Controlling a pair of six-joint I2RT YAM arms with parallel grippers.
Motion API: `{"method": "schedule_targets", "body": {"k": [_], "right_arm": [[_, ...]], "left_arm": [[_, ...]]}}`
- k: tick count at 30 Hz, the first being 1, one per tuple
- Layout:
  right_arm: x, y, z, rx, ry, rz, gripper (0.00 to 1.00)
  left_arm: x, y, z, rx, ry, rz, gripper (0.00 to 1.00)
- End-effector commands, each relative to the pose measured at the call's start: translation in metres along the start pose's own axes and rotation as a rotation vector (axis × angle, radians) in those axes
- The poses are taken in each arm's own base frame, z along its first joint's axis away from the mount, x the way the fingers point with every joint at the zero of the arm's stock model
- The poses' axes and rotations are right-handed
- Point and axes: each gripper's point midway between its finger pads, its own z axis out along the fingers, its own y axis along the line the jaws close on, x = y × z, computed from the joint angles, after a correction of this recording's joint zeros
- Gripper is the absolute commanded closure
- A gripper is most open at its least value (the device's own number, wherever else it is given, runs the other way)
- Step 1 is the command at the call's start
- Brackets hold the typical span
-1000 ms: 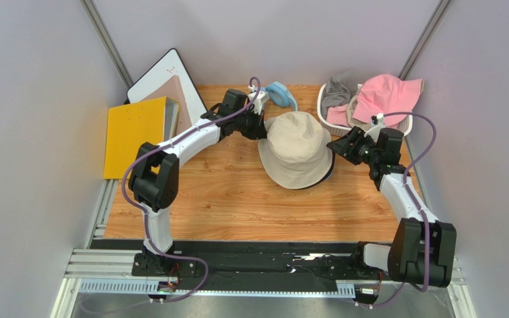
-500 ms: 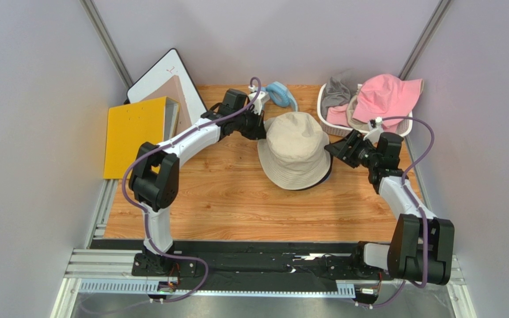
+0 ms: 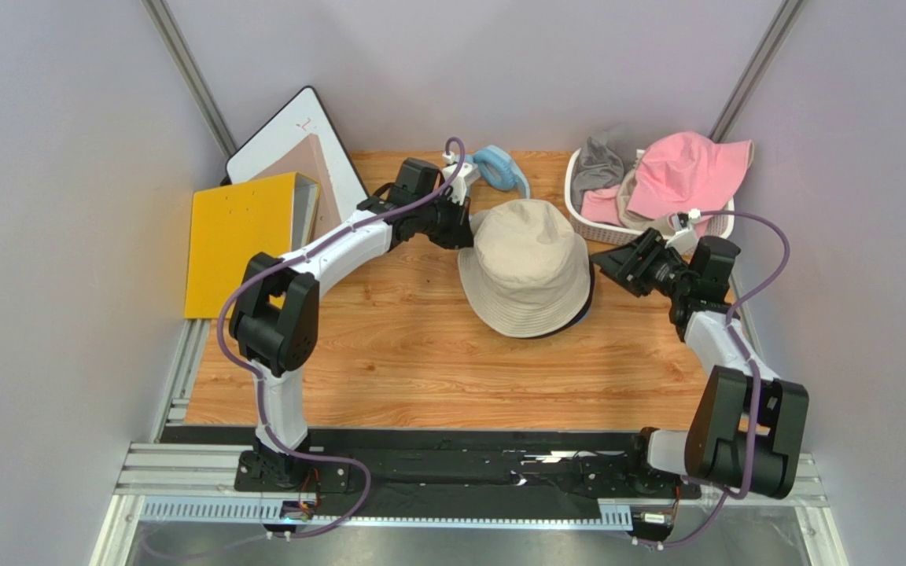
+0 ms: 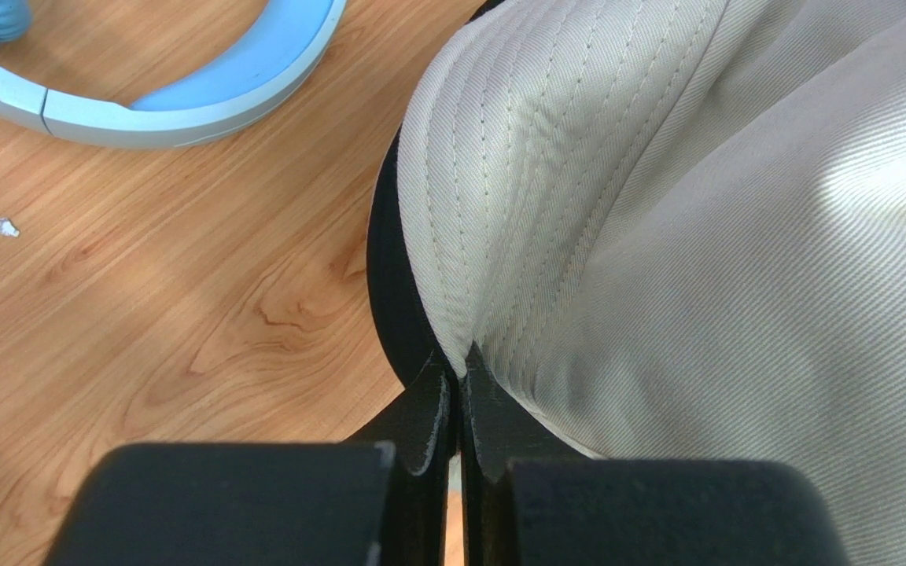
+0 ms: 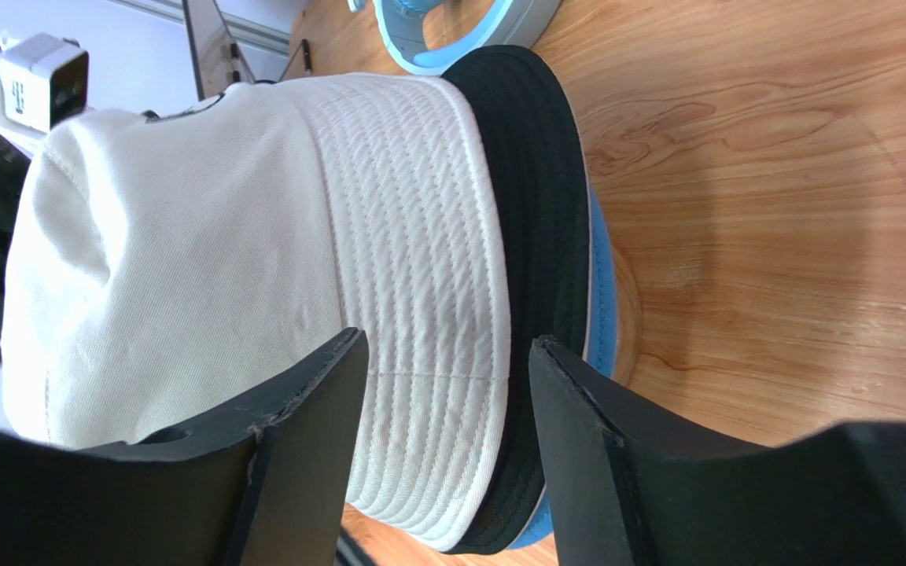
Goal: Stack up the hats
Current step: Stack the hat on the hat.
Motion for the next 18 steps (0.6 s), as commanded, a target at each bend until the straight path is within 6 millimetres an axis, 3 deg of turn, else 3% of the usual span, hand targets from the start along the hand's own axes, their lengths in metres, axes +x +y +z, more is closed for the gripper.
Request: {"method": "schedule_targets", "body": {"k": [1, 18], "right_arm": [[-0.017, 0.017, 0.009, -0.122, 0.008, 0.004, 0.44], [-0.017, 0.009, 0.025, -0.191, 0.032, 0.066, 0.49]], "left_arm": [[-0.019, 0.009, -0.001, -0.014, -0.044, 0.04, 1.0], [-0.019, 0.007, -0.001, -0.002, -0.046, 0.046, 1.0]]}}
